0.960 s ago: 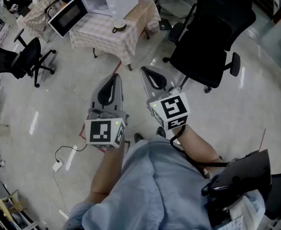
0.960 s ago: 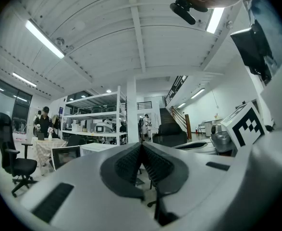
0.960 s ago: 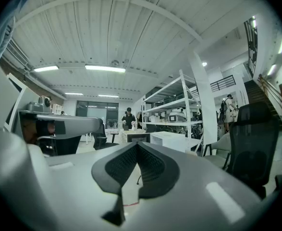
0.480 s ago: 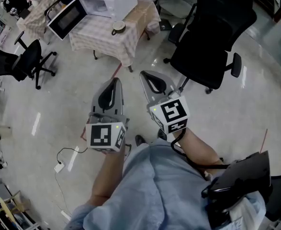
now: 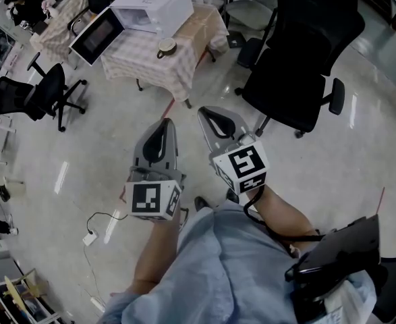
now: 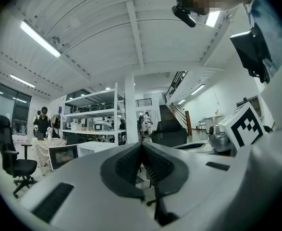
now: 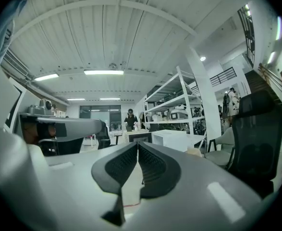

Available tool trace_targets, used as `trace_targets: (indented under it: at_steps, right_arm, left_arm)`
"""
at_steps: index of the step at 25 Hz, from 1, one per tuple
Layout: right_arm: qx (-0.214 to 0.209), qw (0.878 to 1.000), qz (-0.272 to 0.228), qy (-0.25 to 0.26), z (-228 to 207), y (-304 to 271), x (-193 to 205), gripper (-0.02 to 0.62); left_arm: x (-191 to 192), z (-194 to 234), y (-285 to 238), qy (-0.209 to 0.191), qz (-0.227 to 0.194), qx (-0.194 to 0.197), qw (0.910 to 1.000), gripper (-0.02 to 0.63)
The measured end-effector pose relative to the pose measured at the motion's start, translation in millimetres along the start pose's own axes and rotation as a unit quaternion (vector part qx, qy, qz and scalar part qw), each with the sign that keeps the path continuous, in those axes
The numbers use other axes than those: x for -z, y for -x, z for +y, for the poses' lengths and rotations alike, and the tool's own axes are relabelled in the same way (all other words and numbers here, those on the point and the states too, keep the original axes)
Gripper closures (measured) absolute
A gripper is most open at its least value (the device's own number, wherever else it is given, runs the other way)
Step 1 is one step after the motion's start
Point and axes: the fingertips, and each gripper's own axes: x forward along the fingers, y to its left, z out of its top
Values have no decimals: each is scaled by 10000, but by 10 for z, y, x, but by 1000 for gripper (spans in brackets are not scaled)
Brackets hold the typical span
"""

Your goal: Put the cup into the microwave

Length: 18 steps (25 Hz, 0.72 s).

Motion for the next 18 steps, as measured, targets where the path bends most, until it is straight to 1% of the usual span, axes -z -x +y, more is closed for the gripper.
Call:
trace_targets:
  at_steps: [4, 9, 14, 18]
  right_arm:
    - [-148, 9999, 2, -58, -109, 56, 29, 594]
    - [-311, 9993, 86, -181, -121, 21, 138, 594]
    - [-275, 9993, 115, -234, -207, -105, 208, 594]
    - [-210, 9993, 220, -225, -280, -322, 297, 594]
  left_arm:
    - [7, -135, -70, -16, 16, -42, 10000, 601]
    - [85, -108, -88, -46, 146, -171, 9997, 601]
    - [194, -35, -195, 13, 219, -161, 9996, 601]
    - [294, 149, -371, 132, 185, -95, 9997, 601]
